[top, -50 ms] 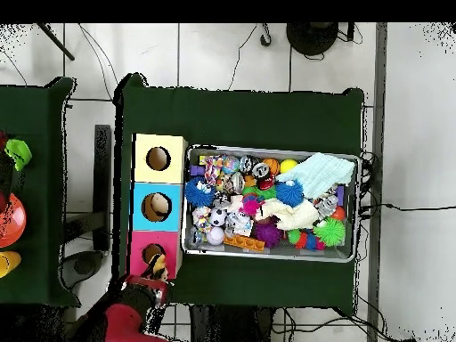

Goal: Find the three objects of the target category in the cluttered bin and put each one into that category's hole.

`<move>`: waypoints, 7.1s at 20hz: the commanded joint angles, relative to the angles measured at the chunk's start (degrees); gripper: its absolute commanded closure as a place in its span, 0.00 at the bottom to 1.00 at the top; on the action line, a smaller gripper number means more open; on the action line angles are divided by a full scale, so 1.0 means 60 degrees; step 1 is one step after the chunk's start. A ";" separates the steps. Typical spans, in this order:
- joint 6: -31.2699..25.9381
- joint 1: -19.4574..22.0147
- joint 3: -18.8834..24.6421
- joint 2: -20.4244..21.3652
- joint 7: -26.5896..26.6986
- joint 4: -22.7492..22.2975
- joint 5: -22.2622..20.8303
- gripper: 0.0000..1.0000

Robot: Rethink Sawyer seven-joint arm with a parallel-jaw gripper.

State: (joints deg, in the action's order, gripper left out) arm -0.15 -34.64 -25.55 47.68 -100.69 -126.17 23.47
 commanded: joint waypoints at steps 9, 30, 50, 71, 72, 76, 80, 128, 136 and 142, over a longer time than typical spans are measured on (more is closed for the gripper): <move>-0.0736 0.0044 0.0714 -0.0957 -0.2163 0.1662 0.0941 1.00; 0.0045 0.0632 0.1739 -0.1000 -0.2171 0.1066 0.0658 1.00; 0.0822 0.0652 0.1976 -0.1263 -0.2329 0.0997 0.0559 0.00; -0.0311 -0.0310 0.0824 -0.1254 -0.2183 0.1314 0.1119 0.00; -0.0126 -0.0181 0.0978 -0.1248 -0.2184 0.1238 0.1053 0.00; 0.0322 0.0283 0.1314 -0.1193 -0.2059 0.1039 0.0714 0.00; 0.0843 0.0849 0.1736 -0.1217 -0.1981 0.0876 0.0304 0.00; -0.0162 0.2001 0.1296 -0.0107 -0.1313 0.0828 -0.0828 0.00; 0.0580 0.2790 0.1583 -0.0742 -0.1208 0.1048 -0.1111 0.00; 0.1520 0.4341 0.2785 -0.1283 -0.1300 0.1001 -0.2111 0.00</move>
State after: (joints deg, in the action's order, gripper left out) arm 3.01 -16.48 -18.47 44.35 -100.76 -122.22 16.97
